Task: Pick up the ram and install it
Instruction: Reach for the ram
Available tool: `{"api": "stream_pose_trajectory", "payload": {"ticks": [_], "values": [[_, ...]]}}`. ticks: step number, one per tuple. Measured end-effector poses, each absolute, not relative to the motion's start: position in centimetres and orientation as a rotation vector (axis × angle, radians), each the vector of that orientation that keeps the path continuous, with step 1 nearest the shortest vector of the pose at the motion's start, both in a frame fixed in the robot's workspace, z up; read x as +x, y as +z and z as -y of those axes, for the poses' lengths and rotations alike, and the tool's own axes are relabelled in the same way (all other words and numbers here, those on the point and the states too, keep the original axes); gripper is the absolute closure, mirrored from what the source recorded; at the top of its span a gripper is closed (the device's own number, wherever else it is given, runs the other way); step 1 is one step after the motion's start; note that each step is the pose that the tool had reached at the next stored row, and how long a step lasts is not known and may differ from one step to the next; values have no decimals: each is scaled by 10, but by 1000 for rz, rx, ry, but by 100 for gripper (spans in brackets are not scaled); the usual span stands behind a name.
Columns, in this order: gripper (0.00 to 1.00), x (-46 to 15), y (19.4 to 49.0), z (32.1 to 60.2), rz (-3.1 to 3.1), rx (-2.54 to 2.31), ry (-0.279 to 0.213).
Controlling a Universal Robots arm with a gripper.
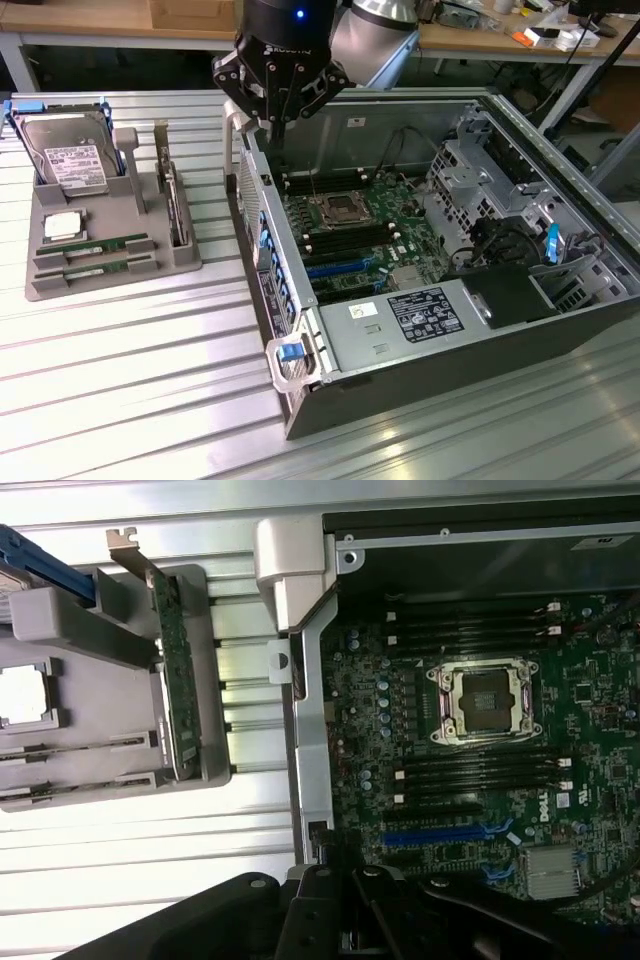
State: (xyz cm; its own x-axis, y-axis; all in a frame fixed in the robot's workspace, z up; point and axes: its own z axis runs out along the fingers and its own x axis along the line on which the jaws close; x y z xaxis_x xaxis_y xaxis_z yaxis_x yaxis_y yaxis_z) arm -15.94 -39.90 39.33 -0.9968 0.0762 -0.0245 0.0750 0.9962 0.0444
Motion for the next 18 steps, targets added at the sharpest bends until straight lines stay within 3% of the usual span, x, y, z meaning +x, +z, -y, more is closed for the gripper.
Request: {"api": "stream_pose_trajectory", "payload": {"ticks": [18], "values": [[89, -179, 393, 399, -3112, 118, 68]]}}
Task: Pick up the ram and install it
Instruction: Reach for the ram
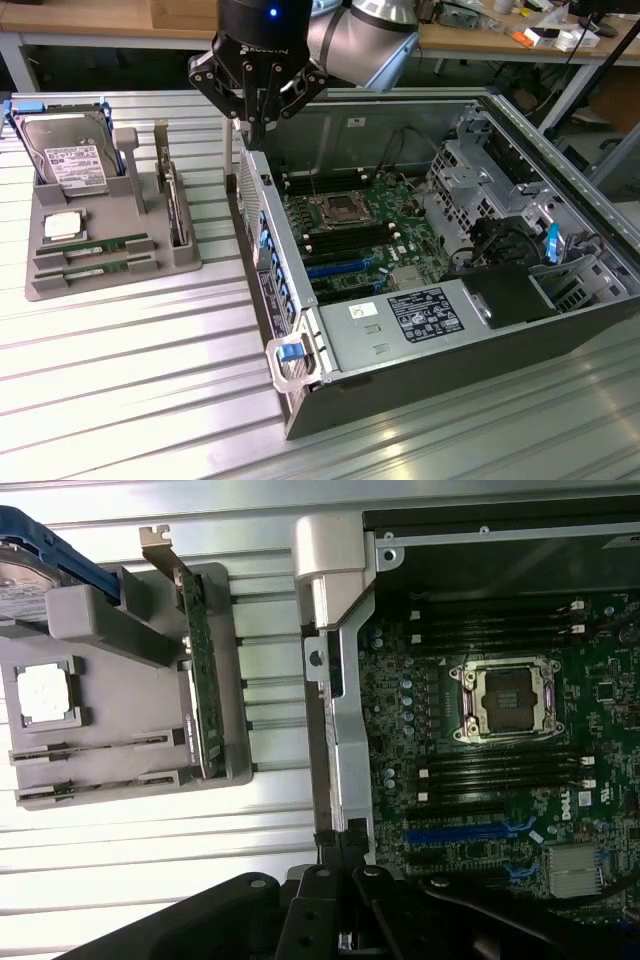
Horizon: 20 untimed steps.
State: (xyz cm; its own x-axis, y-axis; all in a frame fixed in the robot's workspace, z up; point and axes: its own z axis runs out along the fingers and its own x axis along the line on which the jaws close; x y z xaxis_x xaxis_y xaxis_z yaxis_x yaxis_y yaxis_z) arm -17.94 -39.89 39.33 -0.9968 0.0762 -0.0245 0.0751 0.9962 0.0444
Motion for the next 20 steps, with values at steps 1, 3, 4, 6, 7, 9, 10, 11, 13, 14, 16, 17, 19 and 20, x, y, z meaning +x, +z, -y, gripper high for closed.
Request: {"api": "stream_pose_trajectory", "payload": {"ticks": [1, 3, 4, 6, 7, 9, 10, 11, 13, 14, 16, 17, 19, 20], "values": [[89, -180, 393, 399, -3112, 118, 68], [89, -182, 393, 399, -3112, 118, 68], [89, -182, 393, 399, -3113, 118, 68], [89, -184, 393, 399, -3113, 118, 68], [89, -185, 393, 399, -3113, 118, 68], [89, -187, 393, 399, -3112, 118, 68], [89, -188, 393, 399, -3112, 118, 68], [89, -189, 393, 399, -3112, 118, 68], [89, -191, 393, 399, -3112, 118, 68], [89, -192, 393, 399, -3112, 118, 68], [89, -194, 393, 399, -3112, 118, 68], [89, -195, 393, 399, -3112, 118, 68], [89, -198, 393, 399, -3113, 118, 68], [89, -199, 393, 399, -3112, 118, 68]]}}
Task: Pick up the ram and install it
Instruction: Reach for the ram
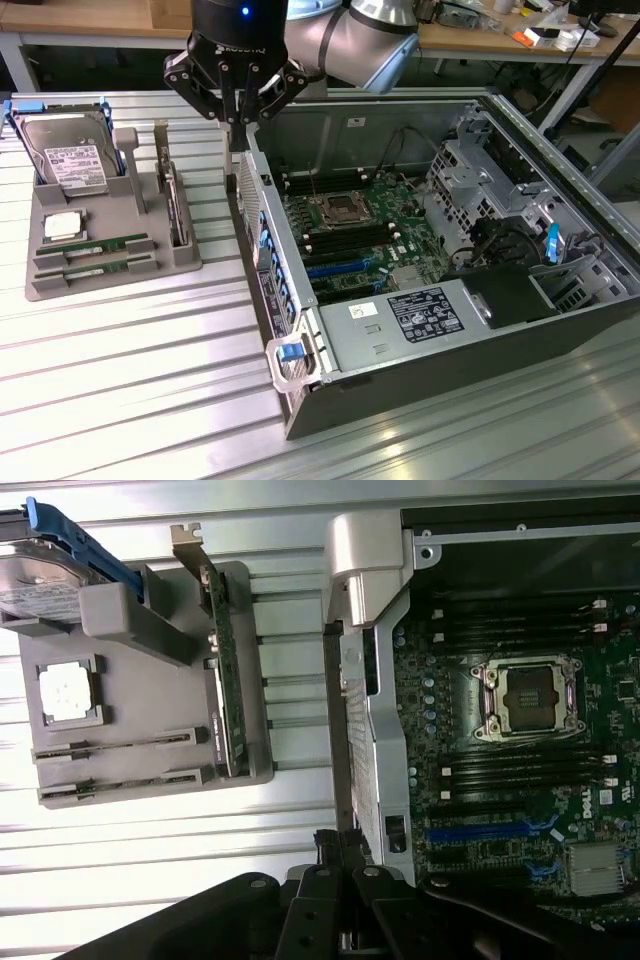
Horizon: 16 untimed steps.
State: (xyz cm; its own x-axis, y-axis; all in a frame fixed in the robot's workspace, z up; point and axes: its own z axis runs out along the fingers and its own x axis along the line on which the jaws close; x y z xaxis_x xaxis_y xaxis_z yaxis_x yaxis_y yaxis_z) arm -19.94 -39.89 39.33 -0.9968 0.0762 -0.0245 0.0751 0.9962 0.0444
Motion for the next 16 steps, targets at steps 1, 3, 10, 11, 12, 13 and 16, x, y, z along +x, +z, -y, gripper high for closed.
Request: {"api": "stream_pose_trajectory", "payload": {"ticks": [1, 3, 10, 11, 12, 13, 16], "values": [[89, -201, 393, 399, -3112, 118, 68], [89, -203, 393, 399, -3113, 118, 68], [89, -213, 393, 399, -3112, 118, 68], [89, -215, 393, 399, -3112, 118, 68], [89, -215, 393, 399, -3112, 118, 68], [89, -217, 393, 399, -3112, 118, 68], [89, -221, 393, 399, -3112, 118, 68]]}}
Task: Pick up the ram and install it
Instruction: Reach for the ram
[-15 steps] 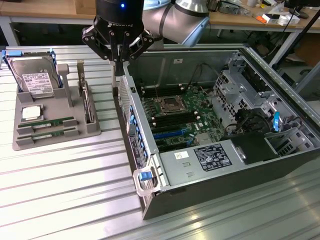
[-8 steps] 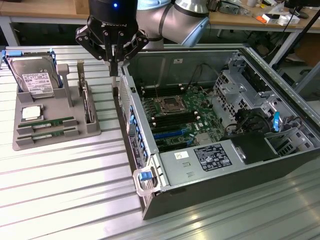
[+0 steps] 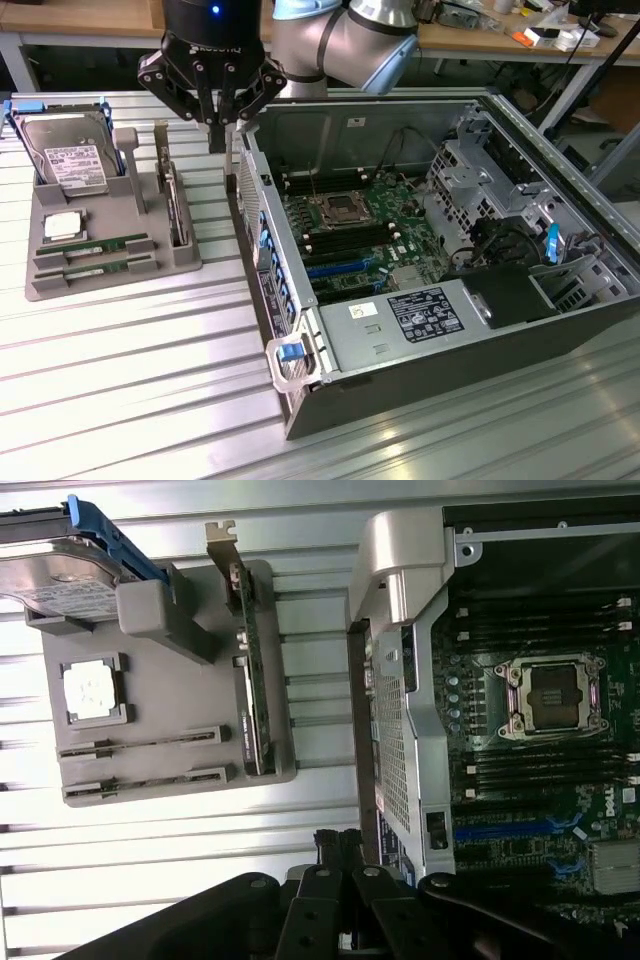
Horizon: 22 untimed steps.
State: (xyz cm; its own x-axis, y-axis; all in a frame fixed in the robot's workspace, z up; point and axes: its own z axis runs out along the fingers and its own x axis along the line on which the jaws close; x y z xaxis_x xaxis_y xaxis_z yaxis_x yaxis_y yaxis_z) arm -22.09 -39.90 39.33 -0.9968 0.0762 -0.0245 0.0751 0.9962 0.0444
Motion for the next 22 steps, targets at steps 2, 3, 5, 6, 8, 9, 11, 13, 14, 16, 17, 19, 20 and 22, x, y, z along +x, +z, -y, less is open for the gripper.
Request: {"api": "stream_pose_trajectory", "payload": {"ticks": [2, 3, 5, 6, 8, 9, 11, 13, 14, 16, 17, 19, 20, 22], "values": [[89, -224, 393, 399, -3112, 118, 68], [89, -226, 393, 399, -3112, 118, 68], [89, -229, 393, 399, -3112, 118, 68], [89, -231, 393, 399, -3113, 118, 68], [89, -234, 393, 399, -3113, 118, 68], [89, -235, 393, 399, -3112, 118, 68], [89, -237, 393, 399, -3113, 118, 68], [89, -239, 393, 399, -3112, 118, 68], [89, -240, 393, 399, -3112, 118, 68], [89, -242, 393, 399, -3112, 118, 68], [89, -243, 393, 399, -3113, 118, 68], [89, -244, 393, 399, -3112, 118, 68], [89, -245, 393, 399, -3113, 118, 68], [89, -246, 393, 399, -3112, 118, 68]]}}
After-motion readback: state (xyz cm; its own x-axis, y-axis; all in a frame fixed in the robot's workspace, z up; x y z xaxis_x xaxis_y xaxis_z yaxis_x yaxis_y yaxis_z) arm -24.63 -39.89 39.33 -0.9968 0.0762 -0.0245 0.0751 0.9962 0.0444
